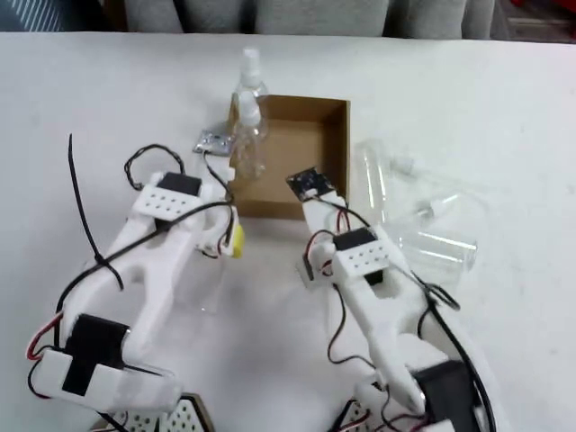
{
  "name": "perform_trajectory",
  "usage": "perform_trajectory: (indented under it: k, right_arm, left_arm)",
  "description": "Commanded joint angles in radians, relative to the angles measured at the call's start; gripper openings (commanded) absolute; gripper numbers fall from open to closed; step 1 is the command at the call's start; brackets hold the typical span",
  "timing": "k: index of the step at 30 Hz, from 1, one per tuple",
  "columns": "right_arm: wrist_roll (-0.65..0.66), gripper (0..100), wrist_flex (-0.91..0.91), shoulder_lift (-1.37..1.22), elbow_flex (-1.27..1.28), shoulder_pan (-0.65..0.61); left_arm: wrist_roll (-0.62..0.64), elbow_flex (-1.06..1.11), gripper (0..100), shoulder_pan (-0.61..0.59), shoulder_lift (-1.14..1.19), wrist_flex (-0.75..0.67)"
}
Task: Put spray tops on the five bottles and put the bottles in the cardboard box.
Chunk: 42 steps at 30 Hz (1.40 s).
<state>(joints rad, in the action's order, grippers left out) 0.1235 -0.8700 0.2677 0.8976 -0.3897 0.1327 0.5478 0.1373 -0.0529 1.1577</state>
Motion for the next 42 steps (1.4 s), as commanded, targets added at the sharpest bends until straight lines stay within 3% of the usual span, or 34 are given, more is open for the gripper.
perform_trajectory:
  k: [1,5,8,13,17,25,33,36,39,42]
  right_arm:
    - [-0.003,12.8,-0.018,-0.062,-0.083,0.035]
    - [-0.003,11.8,-0.031,-0.07,-0.091,0.045]
    - [-0.003,1.3,-0.031,-0.068,-0.097,0.048]
    - [0.009,1.5,-0.038,-0.053,-0.1,0.091]
    - [0.041,1.6,-0.17,0.062,-0.15,0.163]
    - [0.052,1.7,-0.371,0.395,-0.301,0.228]
    - [0.052,1.8,-0.222,0.647,-0.368,0.232]
    - [0.044,1.8,-0.147,0.704,-0.368,0.225]
    - [0.021,1.8,-0.038,0.765,-0.373,0.225]
    - [-0.14,1.8,0.081,0.835,-0.374,0.231]
  left_arm:
    - [-0.008,-0.003,2,-0.01,-0.053,-0.017]
    - [-0.006,-0.003,2,-0.01,-0.053,-0.017]
    - [-0.005,-0.003,2,-0.01,-0.053,-0.017]
    - [-0.002,-0.003,2,-0.01,-0.061,-0.017]
    - [0.0,-0.003,2,-0.012,-0.084,-0.012]
    - [0.0,-0.002,2,-0.03,-0.374,-0.012]
    - [0.0,0.015,3,0.07,-0.63,-0.02]
    - [0.0,0.114,3,0.096,-0.737,-0.11]
    - [0.0,0.292,3,0.11,-0.872,-0.299]
    - [0.002,0.446,3,0.125,-1.021,-0.468]
